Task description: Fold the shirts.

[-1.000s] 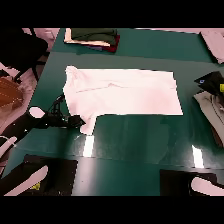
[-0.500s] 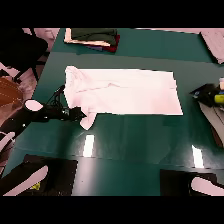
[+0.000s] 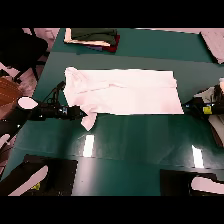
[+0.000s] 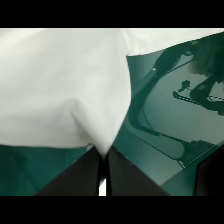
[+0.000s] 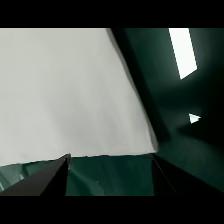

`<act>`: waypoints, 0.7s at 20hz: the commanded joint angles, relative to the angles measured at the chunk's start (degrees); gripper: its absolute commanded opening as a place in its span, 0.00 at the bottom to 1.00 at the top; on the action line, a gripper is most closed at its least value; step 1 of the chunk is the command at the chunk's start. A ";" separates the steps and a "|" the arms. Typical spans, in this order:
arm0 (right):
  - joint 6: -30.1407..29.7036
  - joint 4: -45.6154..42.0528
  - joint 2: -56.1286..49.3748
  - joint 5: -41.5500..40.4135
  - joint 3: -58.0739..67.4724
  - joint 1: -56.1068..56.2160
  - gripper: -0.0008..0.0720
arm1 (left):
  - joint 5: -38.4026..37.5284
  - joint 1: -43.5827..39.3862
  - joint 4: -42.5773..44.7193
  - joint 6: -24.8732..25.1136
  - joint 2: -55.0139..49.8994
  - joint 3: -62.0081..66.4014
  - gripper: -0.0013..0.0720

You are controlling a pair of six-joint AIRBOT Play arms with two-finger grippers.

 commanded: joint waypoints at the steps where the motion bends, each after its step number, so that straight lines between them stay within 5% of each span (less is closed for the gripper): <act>1: 0.57 -2.86 -0.52 -1.44 -0.31 -1.31 0.80 | -0.46 0.07 0.57 -0.22 0.72 0.11 0.05; 8: -1.57 1.29 -6.84 -4.90 -0.28 3.15 0.80 | -0.59 0.07 0.48 -1.49 0.74 0.13 0.05; 9: -1.75 1.73 -7.23 -5.29 -0.28 4.61 0.75 | -0.66 0.04 0.50 -1.57 0.72 0.37 0.05; 12: -1.84 2.19 -6.08 -5.97 -0.28 6.49 0.24 | -0.66 0.07 0.57 -1.84 0.72 3.89 0.05; 14: -2.80 2.05 -2.32 -5.09 -0.28 6.01 0.09 | -0.90 0.07 1.49 -2.99 0.74 8.79 0.05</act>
